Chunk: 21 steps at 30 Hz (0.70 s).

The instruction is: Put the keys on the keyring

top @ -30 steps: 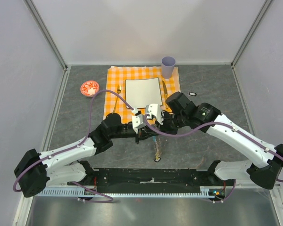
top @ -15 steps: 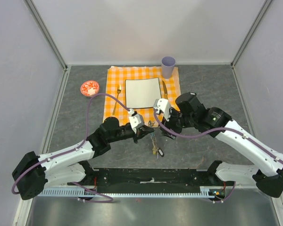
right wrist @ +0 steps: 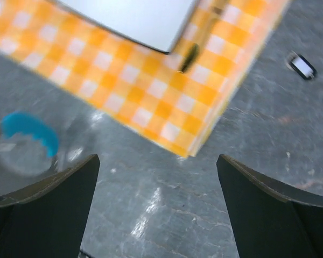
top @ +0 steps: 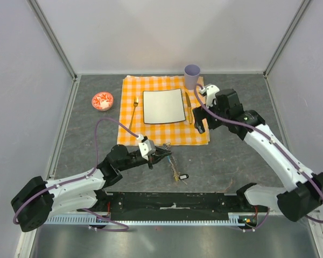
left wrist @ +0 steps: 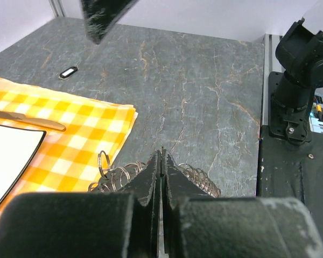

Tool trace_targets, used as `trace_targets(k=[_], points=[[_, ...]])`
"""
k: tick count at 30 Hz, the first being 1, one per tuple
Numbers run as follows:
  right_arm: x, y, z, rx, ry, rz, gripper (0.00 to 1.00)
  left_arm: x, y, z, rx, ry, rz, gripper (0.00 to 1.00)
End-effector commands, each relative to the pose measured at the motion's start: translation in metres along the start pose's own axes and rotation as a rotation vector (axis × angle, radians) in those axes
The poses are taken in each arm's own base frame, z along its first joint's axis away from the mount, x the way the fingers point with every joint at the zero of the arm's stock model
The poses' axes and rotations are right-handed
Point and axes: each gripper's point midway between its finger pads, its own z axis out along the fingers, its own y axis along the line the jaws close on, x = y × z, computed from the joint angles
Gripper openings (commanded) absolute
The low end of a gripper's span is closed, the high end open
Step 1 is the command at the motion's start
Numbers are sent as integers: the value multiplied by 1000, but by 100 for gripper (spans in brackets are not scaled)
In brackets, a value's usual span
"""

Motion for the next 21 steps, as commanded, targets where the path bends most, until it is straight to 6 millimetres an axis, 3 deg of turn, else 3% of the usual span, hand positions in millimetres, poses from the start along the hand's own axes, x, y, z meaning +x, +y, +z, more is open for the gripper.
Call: trace_targets(k=[1, 5, 6, 8, 9, 12, 13, 14, 16, 18, 19, 21], points=[[3, -66, 32, 213, 9, 261, 98, -37, 1, 1, -3, -166, 54, 2], [10, -127, 54, 370, 33, 412, 88, -25, 5, 0, -25, -139, 40, 2], [18, -137, 66, 401, 62, 432, 86, -24, 5, 0, -26, -137, 40, 2], [12, -154, 78, 422, 31, 457, 80, -19, 5, -1, -28, -126, 38, 2], [18, -157, 93, 418, 55, 446, 79, -18, 5, -2, -29, -124, 36, 2], [2, -173, 113, 399, 62, 280, 71, -15, 3, -2, -20, -110, 36, 2], [11, -179, 127, 399, 107, 245, 67, -15, 2, -2, -15, -111, 38, 2], [6, -189, 130, 384, 106, 194, 58, -15, 2, -2, -13, -109, 43, 2], [13, -196, 146, 303, 134, 102, 54, -11, 1, -2, -7, -94, 55, 2], [15, -209, 152, 232, 128, 39, 53, -7, 3, -2, -16, -78, 67, 2], [11, -200, 157, 134, 99, 24, 54, -6, 6, -2, -26, -73, 84, 2], [14, -214, 159, 109, 91, 3, 57, -6, 7, -1, -31, -69, 99, 2]])
